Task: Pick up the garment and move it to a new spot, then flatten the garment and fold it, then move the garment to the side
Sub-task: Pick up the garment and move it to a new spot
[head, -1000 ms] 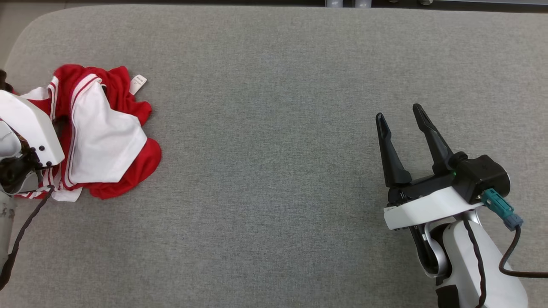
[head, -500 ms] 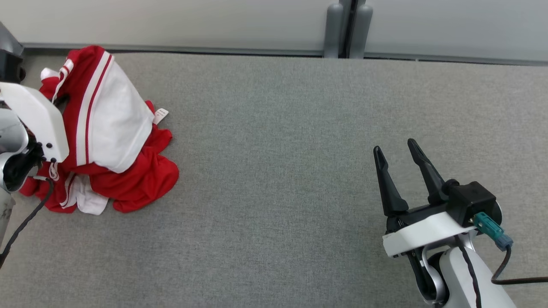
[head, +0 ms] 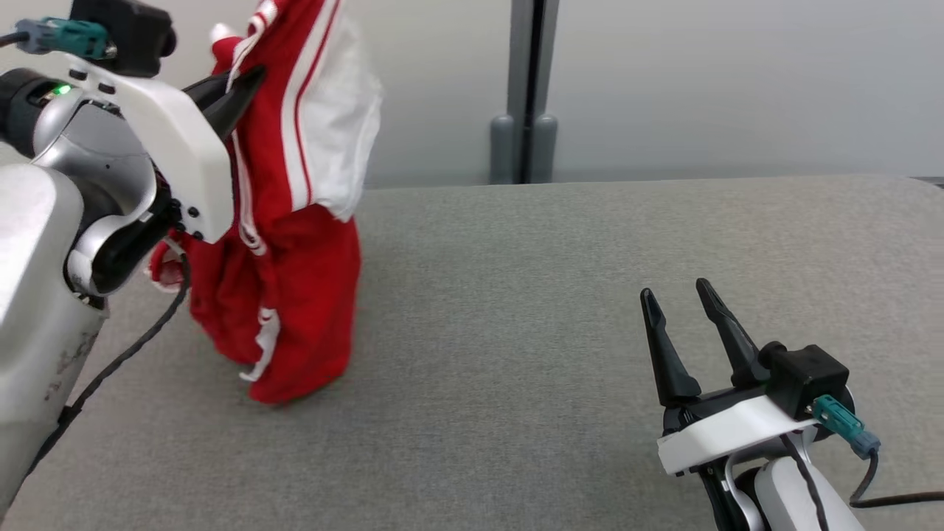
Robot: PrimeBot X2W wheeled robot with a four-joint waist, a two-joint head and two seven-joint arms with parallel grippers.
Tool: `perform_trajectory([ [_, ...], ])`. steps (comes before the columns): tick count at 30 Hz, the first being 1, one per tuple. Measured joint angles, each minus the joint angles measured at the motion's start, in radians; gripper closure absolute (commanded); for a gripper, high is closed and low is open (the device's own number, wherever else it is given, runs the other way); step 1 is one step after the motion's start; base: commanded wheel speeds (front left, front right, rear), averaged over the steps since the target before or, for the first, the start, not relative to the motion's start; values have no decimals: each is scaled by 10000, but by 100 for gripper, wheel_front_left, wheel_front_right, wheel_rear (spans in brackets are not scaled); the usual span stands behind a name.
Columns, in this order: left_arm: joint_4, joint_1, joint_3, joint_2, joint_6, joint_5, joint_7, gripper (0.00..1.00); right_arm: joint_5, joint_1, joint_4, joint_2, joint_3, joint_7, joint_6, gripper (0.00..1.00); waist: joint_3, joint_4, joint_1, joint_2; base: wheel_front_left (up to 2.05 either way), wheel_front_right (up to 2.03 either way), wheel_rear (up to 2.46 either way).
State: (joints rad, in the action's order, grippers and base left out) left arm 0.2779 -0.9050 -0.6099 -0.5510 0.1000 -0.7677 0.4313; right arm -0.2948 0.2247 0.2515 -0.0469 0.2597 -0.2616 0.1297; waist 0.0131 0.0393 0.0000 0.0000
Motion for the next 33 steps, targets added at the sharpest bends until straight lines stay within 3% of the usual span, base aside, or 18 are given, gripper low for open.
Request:
perform_trajectory([
  [6, -1561, 184, -508, 458, -407, 31, 454, 100, 44, 2, -73, -4, -278, -2, 0, 0, -135, -961, 0, 0, 0, 0, 0],
  [11, -1866, 804, -1365, 1578, -709, 244, 341, 100, 50, 4, -113, -4, -435, 0, 0, 0, -21, -1712, 0, 0, 0, 0, 0],
  [17, -370, 1030, -2228, 3584, -1101, 1055, -1273, 100, 17, 175, -182, -8, -462, -2, 0, 0, 592, -2259, 0, 0, 0, 0, 0],
  [21, 1465, 1192, -2778, 4692, -988, 1354, -2614, 100, -46, 258, -196, -6, -428, -2, 0, 0, 972, -2521, 0, 0, 0, 0, 0],
  [22, 1941, 1201, -2947, 4838, -871, 1404, -2928, 14, -58, 286, -194, -12, -410, -2, 0, 0, 1045, -2572, 0, 0, 0, 0, 0],
  [23, 2337, 1201, -3106, 4915, -723, 1432, -3189, 0, -59, 314, -192, -12, -397, -2, 0, 0, 1108, -2614, 0, 0, 0, 0, 0],
  [28, 3363, 1150, -3588, 4997, -389, 1114, -4222, 0, -69, 370, -148, -17, -458, -2, 0, 0, 1220, -2566, 0, 0, 0, 0, 0],
  [33, 3382, 749, -3720, 5024, -518, 702, -5118, 0, 59, 318, -98, -13, -569, -2, 0, 0, 1064, -2147, 0, 0, 0, 0, 0],
])
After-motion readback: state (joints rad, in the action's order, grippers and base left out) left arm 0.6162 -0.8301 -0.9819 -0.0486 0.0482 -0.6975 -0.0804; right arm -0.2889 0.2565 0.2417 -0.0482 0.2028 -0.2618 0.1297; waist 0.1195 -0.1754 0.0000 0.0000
